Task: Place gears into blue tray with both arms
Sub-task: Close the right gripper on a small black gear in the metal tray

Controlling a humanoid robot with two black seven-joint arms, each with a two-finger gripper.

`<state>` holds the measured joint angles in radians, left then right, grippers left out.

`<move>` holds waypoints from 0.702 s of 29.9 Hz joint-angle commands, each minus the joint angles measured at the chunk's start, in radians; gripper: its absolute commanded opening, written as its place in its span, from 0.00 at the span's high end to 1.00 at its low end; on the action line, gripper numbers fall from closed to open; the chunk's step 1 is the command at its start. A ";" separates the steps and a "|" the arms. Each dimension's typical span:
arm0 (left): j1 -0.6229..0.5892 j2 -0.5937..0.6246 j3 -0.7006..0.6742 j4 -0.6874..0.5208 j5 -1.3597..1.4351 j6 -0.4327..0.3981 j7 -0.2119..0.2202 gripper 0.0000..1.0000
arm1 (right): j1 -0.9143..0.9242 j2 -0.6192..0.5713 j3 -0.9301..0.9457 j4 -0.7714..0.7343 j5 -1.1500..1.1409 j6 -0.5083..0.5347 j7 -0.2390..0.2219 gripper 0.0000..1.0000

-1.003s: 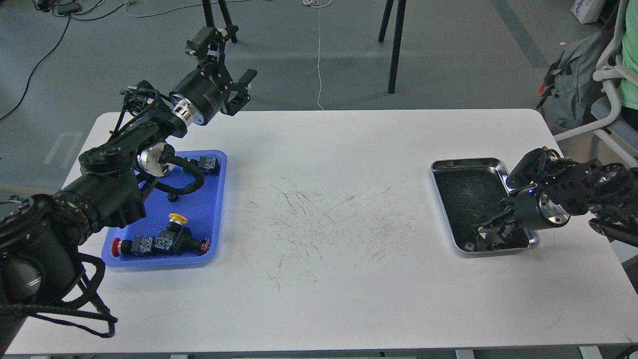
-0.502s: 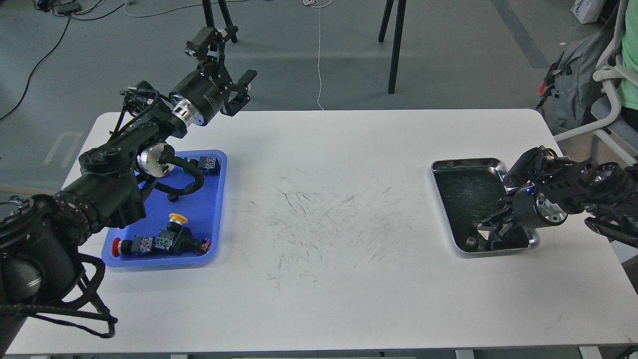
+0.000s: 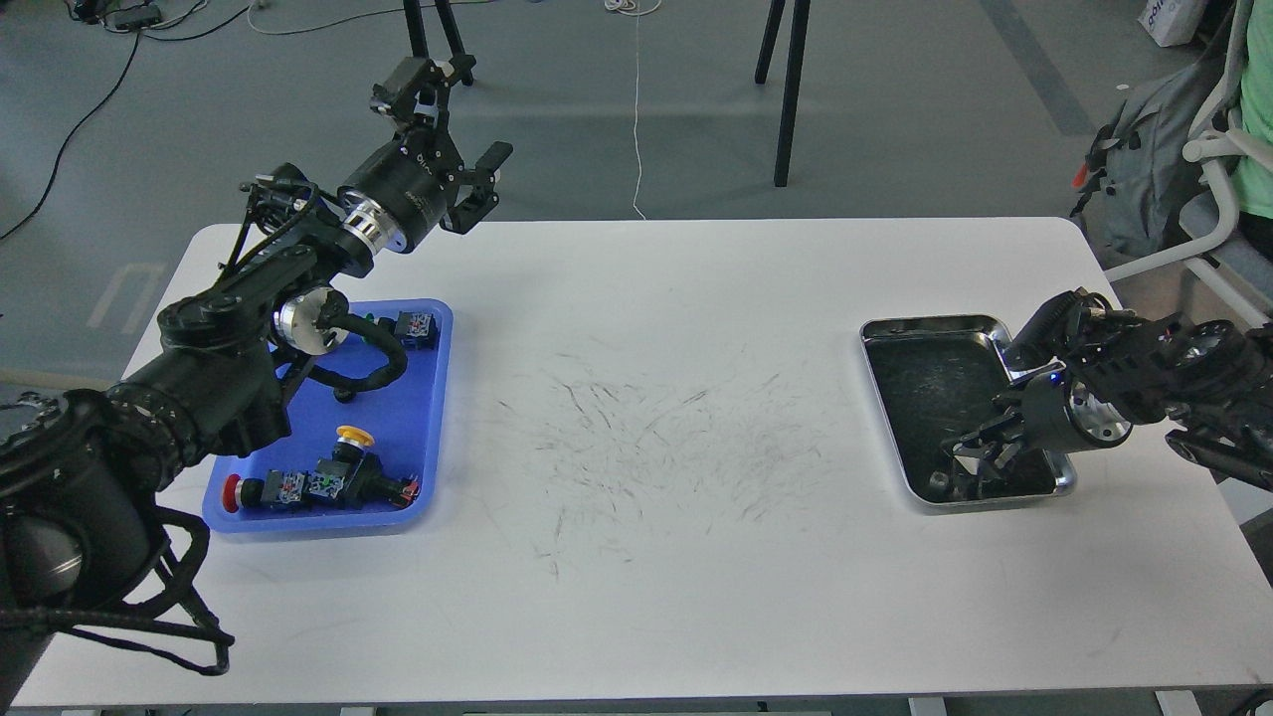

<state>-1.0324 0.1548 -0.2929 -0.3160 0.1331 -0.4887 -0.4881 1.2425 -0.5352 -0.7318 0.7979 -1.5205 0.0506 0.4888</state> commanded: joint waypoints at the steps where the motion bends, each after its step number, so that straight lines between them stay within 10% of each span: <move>1: 0.000 0.002 0.000 0.000 0.000 0.000 -0.001 0.00 | 0.002 0.000 0.000 0.003 0.000 0.000 0.000 0.43; 21: 0.000 -0.006 0.000 0.000 0.000 0.000 -0.001 0.00 | 0.000 -0.002 -0.015 0.018 -0.007 0.003 0.000 0.71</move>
<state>-1.0318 0.1501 -0.2930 -0.3160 0.1335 -0.4887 -0.4886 1.2395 -0.5369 -0.7441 0.8134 -1.5240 0.0526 0.4884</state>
